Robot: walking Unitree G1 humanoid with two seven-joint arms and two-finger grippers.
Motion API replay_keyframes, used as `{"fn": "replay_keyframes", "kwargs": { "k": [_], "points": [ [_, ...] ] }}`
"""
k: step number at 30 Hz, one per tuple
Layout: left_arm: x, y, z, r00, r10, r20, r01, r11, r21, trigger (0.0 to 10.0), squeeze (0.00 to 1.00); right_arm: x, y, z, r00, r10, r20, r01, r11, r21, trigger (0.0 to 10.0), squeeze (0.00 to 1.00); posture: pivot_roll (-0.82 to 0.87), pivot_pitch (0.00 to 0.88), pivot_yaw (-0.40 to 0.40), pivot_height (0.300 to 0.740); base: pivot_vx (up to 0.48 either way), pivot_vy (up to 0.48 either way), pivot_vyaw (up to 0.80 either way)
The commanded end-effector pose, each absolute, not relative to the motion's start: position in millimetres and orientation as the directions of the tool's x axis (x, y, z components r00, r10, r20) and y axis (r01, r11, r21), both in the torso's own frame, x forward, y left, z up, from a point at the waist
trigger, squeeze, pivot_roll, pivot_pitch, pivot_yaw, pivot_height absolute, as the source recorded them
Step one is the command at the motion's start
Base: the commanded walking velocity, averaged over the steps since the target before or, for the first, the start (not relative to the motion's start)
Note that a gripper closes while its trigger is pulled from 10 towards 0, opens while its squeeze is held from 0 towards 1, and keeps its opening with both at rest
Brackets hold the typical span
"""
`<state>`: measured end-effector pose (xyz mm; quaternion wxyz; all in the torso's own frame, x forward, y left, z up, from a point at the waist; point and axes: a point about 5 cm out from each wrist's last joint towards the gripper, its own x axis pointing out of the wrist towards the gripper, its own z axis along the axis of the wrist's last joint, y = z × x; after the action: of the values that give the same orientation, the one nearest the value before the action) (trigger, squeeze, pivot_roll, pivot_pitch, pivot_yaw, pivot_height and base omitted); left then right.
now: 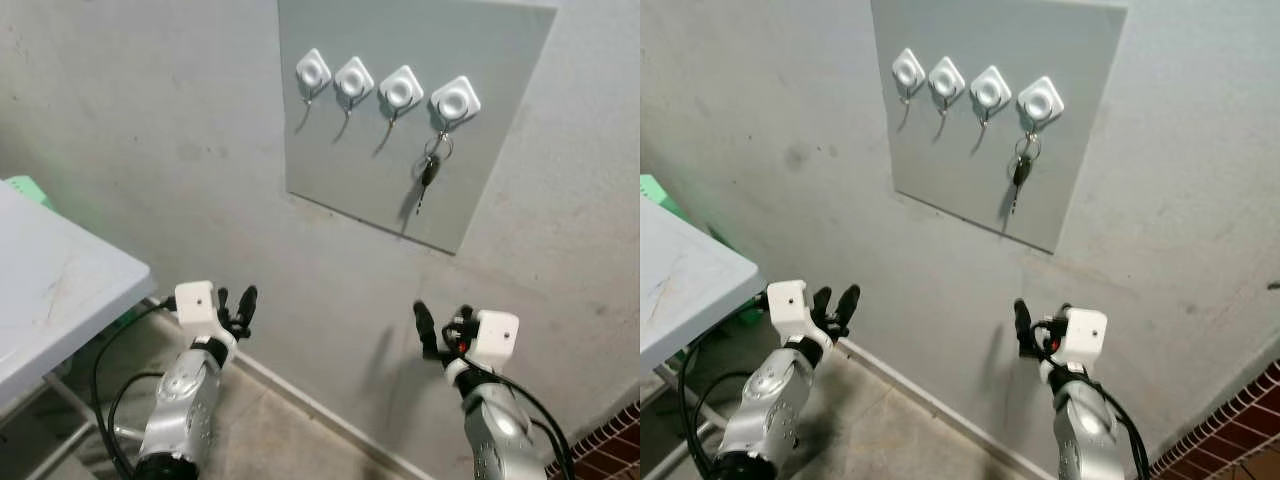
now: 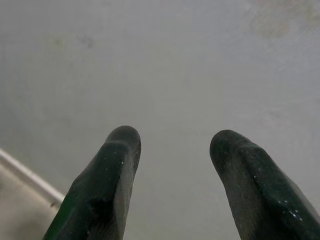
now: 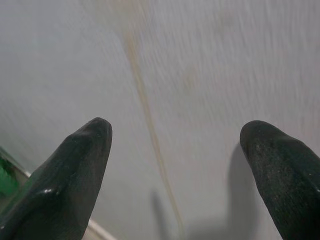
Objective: Hang keys on a hook
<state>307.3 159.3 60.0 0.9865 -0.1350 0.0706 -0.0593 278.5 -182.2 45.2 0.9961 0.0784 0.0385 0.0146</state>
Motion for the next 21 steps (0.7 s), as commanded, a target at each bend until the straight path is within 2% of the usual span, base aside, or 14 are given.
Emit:
{"fn": "replay_keyframes", "kwargs": {
  "k": [1, 2, 3, 4, 15, 21],
  "points": [
    [308.1, 163.4, 58.3, 0.985, -0.124, -0.122, 0.086, 0.958, -0.274, 10.0, 0.00, 279.6, -180.5, 45.9, 0.997, 0.030, -0.067, -0.021, 0.991, 0.129, 10.0, 1.00, 0.13, 0.000, 0.042, 0.740, 0.000, 0.000, 0.00],
    [308.1, 163.4, 58.3, 0.985, -0.124, -0.122, 0.086, 0.958, -0.274, 10.0, 0.00, 279.6, -180.5, 45.9, 0.997, 0.030, -0.067, -0.021, 0.991, 0.129, 10.0, 1.00, 0.13, 0.000, 0.042, 0.740, 0.000, 0.000, 0.00],
    [307.8, 162.8, 57.9, 0.985, -0.127, -0.116, 0.090, 0.955, -0.282, 10.0, 0.00, 280.2, -180.3, 46.1, 0.997, 0.032, -0.067, -0.023, 0.992, 0.128, 10.0, 0.26, 0.13, 0.000, 0.043, 0.740, 0.000, 0.000, 0.00],
    [307.2, 161.6, 57.9, 0.985, -0.135, -0.106, 0.100, 0.953, -0.286, 10.0, 0.00, 280.9, -180.5, 46.5, 0.997, 0.031, -0.068, -0.022, 0.992, 0.124, 10.0, 0.00, 0.12, 0.000, 0.045, 0.740, 0.000, 0.000, 0.00],
    [305.1, 158.8, 44.0, 0.980, -0.150, -0.128, 0.111, 0.956, -0.271, 10.0, 0.00, 269.8, -190.7, 25.8, 0.990, -0.019, -0.142, 0.031, 0.996, 0.084, 10.0, 0.00, 0.09, 0.000, 0.050, 0.740, 0.000, 0.000, 0.00],
    [291.7, 158.8, 11.3, 0.947, -0.147, -0.286, 0.107, 0.983, -0.153, 10.0, 0.00, 249.9, -189.9, -15.9, 0.933, 0.020, -0.360, -0.009, 0.999, 0.032, 10.0, 0.00, 0.09, 0.000, 0.058, 0.740, 0.000, 0.000, 0.00]
  ]
}}
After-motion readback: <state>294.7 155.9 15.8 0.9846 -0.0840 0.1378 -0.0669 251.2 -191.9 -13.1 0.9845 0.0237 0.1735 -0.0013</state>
